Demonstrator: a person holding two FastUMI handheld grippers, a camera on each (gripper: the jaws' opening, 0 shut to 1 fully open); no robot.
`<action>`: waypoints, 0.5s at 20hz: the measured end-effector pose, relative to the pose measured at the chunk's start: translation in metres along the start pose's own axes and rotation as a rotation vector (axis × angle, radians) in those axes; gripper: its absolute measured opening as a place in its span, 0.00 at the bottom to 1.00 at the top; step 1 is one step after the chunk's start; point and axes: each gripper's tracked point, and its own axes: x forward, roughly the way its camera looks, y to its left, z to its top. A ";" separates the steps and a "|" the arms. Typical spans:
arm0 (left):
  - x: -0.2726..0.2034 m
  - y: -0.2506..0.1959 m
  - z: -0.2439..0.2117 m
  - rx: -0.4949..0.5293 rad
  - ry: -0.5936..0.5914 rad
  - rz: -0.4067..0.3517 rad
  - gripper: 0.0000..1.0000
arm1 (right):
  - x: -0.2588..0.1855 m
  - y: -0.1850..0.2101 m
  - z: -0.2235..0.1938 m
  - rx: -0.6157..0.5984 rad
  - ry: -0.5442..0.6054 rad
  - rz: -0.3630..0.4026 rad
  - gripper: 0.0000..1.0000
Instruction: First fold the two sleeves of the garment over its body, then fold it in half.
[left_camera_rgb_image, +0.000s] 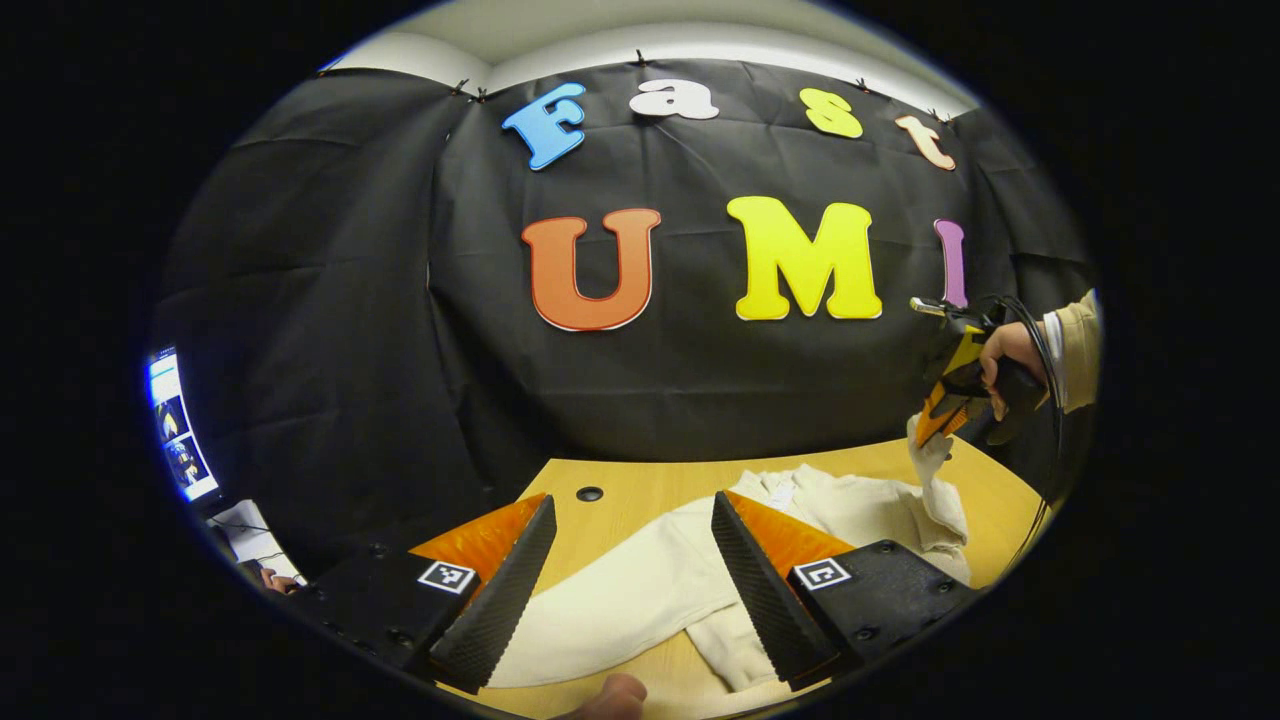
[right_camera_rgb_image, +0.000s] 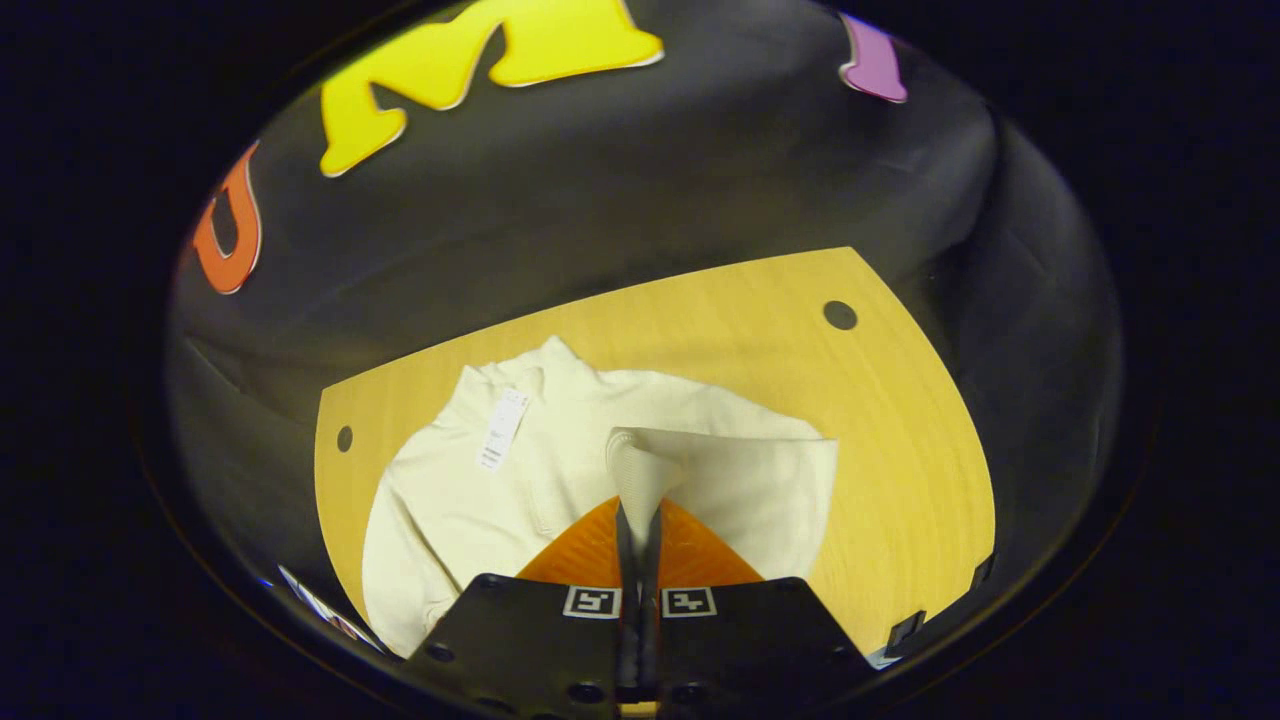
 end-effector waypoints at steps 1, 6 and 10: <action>-0.001 0.004 -0.004 -0.001 0.006 0.002 0.99 | 0.004 0.020 -0.003 -0.030 0.004 0.018 0.01; -0.001 0.021 -0.017 -0.042 0.013 0.000 0.99 | 0.019 0.115 -0.018 -0.101 0.006 0.113 0.01; 0.003 0.039 -0.030 -0.067 0.032 0.026 1.00 | 0.040 0.182 -0.048 -0.155 0.044 0.169 0.01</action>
